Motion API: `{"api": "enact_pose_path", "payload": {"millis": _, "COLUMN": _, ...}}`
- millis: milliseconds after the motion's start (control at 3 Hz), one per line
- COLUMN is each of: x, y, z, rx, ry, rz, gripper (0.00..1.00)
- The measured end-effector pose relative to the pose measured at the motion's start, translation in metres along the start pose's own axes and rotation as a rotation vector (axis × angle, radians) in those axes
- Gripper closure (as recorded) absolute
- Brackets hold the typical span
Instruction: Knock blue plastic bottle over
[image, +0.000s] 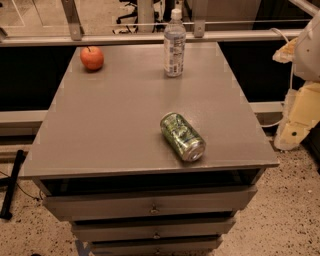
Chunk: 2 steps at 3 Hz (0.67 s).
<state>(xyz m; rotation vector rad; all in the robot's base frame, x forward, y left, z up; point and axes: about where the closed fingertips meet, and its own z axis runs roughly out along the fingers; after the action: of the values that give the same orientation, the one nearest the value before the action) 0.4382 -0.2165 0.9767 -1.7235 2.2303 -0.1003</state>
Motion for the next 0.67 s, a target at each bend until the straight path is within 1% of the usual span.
{"api": "enact_pose_path", "payload": {"millis": 333, "x": 0.0, "y": 0.0, "z": 0.0, "rx": 0.0, "ry": 0.0, "rz": 0.0, "gripper": 0.0}}
{"api": "enact_pose_path", "payload": {"millis": 667, "x": -0.003, "y": -0.017, "z": 0.005, "rx": 0.046, "ry": -0.063, "rz": 0.012, "gripper": 0.0}}
